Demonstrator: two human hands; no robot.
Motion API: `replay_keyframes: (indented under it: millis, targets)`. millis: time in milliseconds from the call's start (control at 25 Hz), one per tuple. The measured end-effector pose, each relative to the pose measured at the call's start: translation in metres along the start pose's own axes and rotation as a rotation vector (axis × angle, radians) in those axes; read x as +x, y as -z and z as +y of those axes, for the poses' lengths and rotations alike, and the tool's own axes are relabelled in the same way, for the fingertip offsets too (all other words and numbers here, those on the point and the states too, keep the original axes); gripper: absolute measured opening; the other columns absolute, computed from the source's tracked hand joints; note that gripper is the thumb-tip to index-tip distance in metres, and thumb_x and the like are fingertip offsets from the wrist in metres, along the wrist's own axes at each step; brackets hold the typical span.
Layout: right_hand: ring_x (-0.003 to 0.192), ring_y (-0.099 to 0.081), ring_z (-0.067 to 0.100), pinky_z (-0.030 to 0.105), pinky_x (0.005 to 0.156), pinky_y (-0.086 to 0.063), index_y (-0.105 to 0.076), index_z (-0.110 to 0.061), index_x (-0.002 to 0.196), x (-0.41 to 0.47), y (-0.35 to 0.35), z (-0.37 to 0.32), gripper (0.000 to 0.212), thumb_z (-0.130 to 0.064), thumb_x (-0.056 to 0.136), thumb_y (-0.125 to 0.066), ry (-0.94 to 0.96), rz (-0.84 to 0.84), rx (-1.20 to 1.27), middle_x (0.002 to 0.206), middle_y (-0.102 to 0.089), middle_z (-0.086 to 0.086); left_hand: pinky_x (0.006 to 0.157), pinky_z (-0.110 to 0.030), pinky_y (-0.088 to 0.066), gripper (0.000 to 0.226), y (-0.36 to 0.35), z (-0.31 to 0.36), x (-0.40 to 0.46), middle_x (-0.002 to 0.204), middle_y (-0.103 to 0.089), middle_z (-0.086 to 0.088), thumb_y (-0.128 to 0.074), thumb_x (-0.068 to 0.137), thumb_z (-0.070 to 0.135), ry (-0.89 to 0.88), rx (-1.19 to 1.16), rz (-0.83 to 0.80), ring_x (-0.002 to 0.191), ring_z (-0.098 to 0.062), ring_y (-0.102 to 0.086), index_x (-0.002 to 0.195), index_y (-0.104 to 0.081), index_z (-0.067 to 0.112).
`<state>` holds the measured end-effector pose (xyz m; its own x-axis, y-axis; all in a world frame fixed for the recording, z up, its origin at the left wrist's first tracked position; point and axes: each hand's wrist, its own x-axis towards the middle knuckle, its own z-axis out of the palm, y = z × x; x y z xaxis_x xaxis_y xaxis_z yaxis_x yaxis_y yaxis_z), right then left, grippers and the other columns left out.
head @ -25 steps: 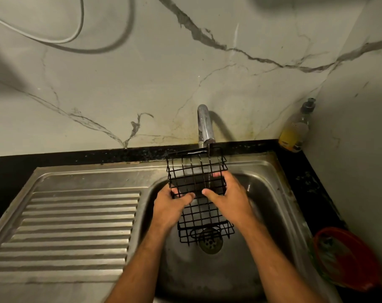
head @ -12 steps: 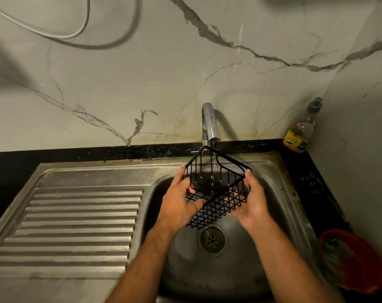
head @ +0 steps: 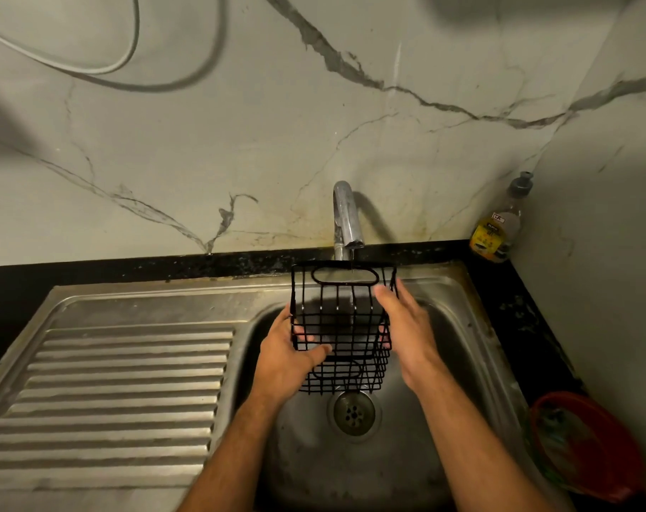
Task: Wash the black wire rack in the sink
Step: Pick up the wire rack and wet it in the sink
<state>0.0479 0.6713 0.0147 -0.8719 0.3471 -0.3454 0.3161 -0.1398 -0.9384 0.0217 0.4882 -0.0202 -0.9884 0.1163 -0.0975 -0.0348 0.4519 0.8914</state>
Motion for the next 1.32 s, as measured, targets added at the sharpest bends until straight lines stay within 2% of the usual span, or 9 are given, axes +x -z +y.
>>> replay_keyframes:
  millis: [160,320,480,680,800,1000,1160,1240,1320]
  targets:
    - [0.146,-0.029,0.02,0.048,0.114,-0.026,-0.012,-0.051,0.153,-0.007,-0.003,-0.007,0.072,-0.065,0.091,-0.048,0.158,-0.068,-0.354,0.162,-0.026,-0.007,0.081,-0.042,-0.059,0.026,-0.002,0.001,0.003,0.075,-0.072,0.01,-0.09,0.072,0.023,0.139,-0.147,0.111,0.076,-0.01,-0.071,0.08,-0.066,0.026]
    - [0.147,-0.026,0.023,0.051,0.112,-0.032,0.003,-0.05,0.153,-0.003,0.002,0.008,0.092,-0.06,0.087,-0.062,0.341,-0.072,-0.72,0.163,-0.02,-0.004,0.079,-0.052,-0.062,0.04,-0.005,0.006,0.004,0.071,-0.068,0.001,-0.09,0.061,0.044,0.318,-0.346,0.182,0.074,-0.025,-0.07,0.073,-0.058,0.022]
    - [0.141,-0.039,0.022,0.047,0.108,-0.039,-0.017,-0.047,0.152,-0.001,0.007,0.015,0.076,-0.059,0.089,-0.059,0.275,-0.054,-0.732,0.158,-0.034,-0.004,0.079,-0.051,-0.062,0.041,-0.004,0.004,0.004,0.083,-0.068,-0.005,-0.091,0.07,0.031,0.458,-0.513,0.208,0.084,-0.026,-0.07,0.079,-0.052,0.022]
    - [0.119,-0.061,0.028,0.051,0.1,-0.049,-0.025,-0.04,0.15,0.01,0.003,0.0,0.065,-0.061,0.093,-0.05,0.343,-0.024,-0.982,0.135,-0.061,0.006,0.072,-0.052,-0.064,0.057,0.0,0.014,0.0,0.111,-0.074,-0.008,-0.088,0.077,0.041,0.555,-0.546,0.153,0.094,-0.035,-0.074,0.116,-0.065,0.007]
    - [0.12,-0.058,0.026,0.046,0.1,-0.047,-0.036,-0.036,0.148,0.02,0.014,-0.011,0.062,-0.06,0.094,-0.051,0.252,-0.082,-0.967,0.136,-0.06,0.006,0.074,-0.048,-0.065,0.034,0.007,0.023,0.0,0.109,-0.07,0.001,-0.077,0.089,0.039,0.506,-0.524,0.046,0.078,-0.024,-0.074,0.112,-0.067,0.016]
    - [0.104,-0.059,0.012,0.032,0.088,-0.046,-0.052,-0.036,0.136,0.024,0.026,-0.015,0.048,-0.053,0.091,-0.061,0.284,-0.129,-0.826,0.126,-0.063,-0.001,0.071,-0.043,-0.065,0.018,0.025,0.037,0.001,0.103,-0.066,0.004,-0.076,0.09,0.031,0.523,-0.521,0.004,0.046,-0.006,-0.043,0.105,-0.072,0.021]
    - [0.098,-0.061,0.013,0.042,0.086,-0.055,-0.053,-0.044,0.113,0.035,0.031,-0.024,0.028,-0.053,0.089,-0.063,0.357,-0.224,-0.869,0.108,-0.065,-0.006,0.072,-0.031,-0.054,0.064,0.033,0.031,-0.009,0.101,-0.064,-0.002,-0.092,0.057,0.045,0.566,-0.448,0.114,0.076,-0.013,-0.058,0.105,-0.064,0.013]
    - [0.099,-0.062,0.016,0.042,0.084,-0.054,-0.051,-0.045,0.11,0.039,0.03,-0.031,0.027,-0.048,0.088,-0.066,0.38,-0.257,-0.902,0.111,-0.064,-0.003,0.088,-0.03,-0.044,0.1,0.032,0.03,-0.008,0.13,-0.052,-0.006,-0.095,0.058,0.042,0.469,-0.376,0.167,0.106,-0.02,-0.055,0.137,-0.043,0.011]
    - [0.085,-0.067,0.016,0.038,0.077,-0.057,-0.049,-0.045,0.106,0.04,0.026,-0.038,0.031,-0.042,0.086,-0.072,0.42,-0.292,-0.958,0.11,-0.066,-0.001,0.105,-0.032,-0.037,0.111,0.035,0.032,0.003,0.155,-0.034,-0.01,-0.093,0.069,0.032,0.319,-0.316,0.209,0.134,-0.027,-0.043,0.153,-0.022,0.021]
